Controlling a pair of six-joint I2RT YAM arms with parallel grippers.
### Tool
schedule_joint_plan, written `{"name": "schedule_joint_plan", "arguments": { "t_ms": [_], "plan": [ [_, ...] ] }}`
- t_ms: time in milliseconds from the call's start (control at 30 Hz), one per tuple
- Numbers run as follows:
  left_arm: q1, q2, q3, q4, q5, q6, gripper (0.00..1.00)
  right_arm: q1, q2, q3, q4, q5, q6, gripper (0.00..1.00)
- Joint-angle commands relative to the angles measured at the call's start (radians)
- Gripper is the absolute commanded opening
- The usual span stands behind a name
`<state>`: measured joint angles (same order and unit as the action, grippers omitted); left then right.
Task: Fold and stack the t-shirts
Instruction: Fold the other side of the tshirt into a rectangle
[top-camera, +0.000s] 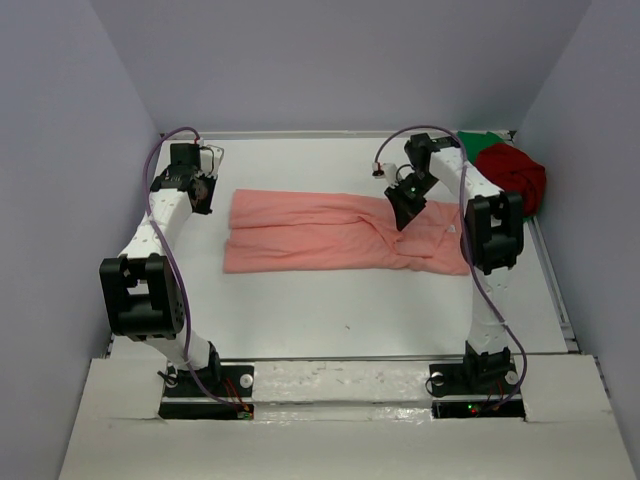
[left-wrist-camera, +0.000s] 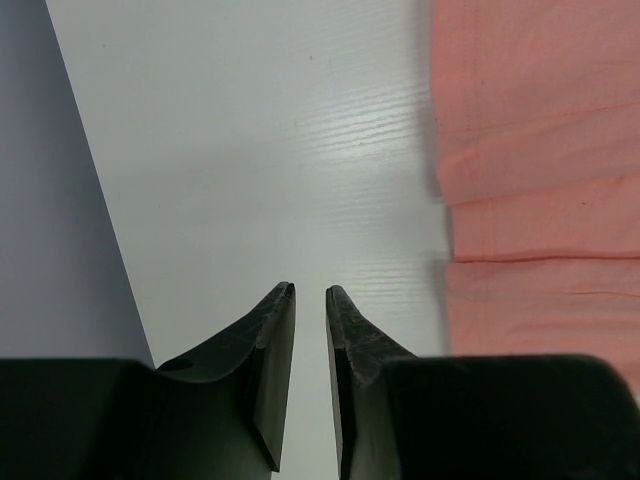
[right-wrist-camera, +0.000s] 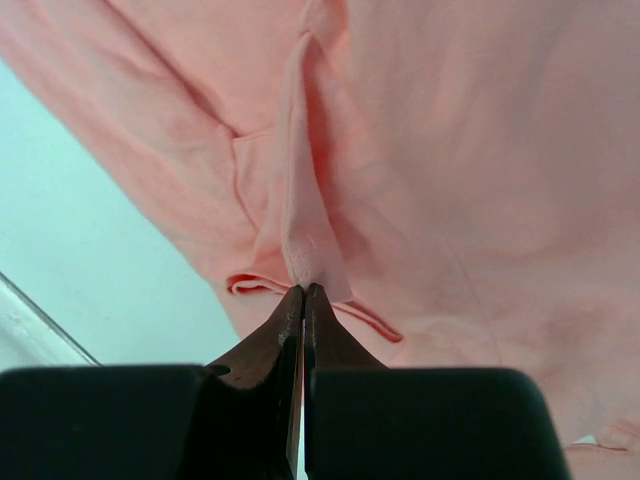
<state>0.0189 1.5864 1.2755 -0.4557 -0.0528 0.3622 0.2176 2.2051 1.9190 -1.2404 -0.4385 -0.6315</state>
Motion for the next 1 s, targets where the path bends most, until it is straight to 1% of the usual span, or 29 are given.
{"name": "schedule_joint_plan", "arguments": {
  "t_ms": [0,167,633,967],
  "plan": [
    [-0.004,-0.052,0.001,-0.011,0.005,0.011,0.32,0.005,-0.065,0.022,-0.060,-0.074,-0.033,0.00],
    [-0.004,-0.054,0.002,-0.012,0.005,0.011,0.32,0.005,-0.048,0.014,-0.070,-0.091,-0.039,0.00],
    [-0.004,-0.054,-0.007,-0.008,0.005,0.011,0.32,0.014,0.028,0.107,-0.145,-0.278,-0.066,0.00],
    [-0.004,-0.057,-0.013,-0.006,0.011,0.009,0.32,0.032,0.048,0.072,-0.163,-0.296,-0.082,0.00]
  ]
}}
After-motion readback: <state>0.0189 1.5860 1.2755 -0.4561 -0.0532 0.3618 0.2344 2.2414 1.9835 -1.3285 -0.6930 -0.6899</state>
